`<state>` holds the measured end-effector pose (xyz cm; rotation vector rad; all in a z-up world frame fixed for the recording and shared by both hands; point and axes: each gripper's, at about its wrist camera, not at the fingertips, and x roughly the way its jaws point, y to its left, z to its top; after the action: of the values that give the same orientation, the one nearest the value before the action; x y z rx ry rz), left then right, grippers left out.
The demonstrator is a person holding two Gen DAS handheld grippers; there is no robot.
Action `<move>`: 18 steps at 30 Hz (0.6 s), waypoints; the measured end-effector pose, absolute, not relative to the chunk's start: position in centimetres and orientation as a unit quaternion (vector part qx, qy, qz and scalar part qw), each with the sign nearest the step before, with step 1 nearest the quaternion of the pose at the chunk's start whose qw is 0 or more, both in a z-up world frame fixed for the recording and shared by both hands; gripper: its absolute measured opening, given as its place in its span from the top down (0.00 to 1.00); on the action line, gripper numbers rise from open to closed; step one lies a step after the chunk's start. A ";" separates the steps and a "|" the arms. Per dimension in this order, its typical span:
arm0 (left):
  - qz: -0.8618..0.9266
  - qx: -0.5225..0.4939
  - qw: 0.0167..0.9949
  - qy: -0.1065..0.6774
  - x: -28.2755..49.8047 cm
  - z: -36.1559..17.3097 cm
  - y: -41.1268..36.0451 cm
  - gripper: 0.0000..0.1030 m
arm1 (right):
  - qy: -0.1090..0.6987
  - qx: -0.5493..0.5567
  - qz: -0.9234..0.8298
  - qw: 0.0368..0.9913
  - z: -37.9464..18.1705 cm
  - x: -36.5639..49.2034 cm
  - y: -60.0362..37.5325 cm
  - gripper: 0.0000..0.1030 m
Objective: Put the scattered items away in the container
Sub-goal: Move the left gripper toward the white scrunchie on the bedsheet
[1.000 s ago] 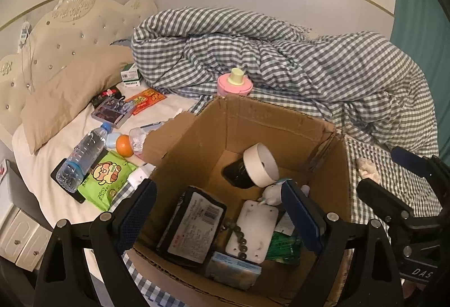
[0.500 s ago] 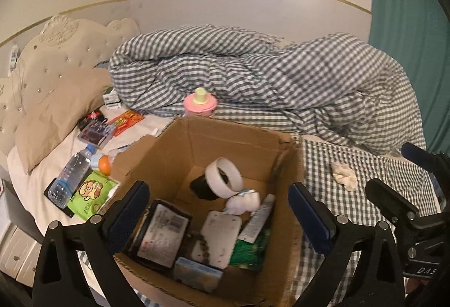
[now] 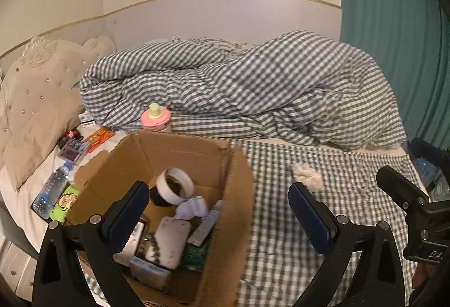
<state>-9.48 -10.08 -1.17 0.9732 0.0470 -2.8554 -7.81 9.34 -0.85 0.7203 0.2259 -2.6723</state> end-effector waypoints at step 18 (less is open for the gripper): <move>-0.956 0.294 0.012 -0.003 -10.5 -0.4 -1.1 0.01 | 0.031 0.267 -0.958 0.098 -1.5 -8.0 21.1 0.00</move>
<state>-10.53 -1.08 -0.36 0.9175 -0.0102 -2.9792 -8.00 21.12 -1.49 0.7905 0.0912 -2.8361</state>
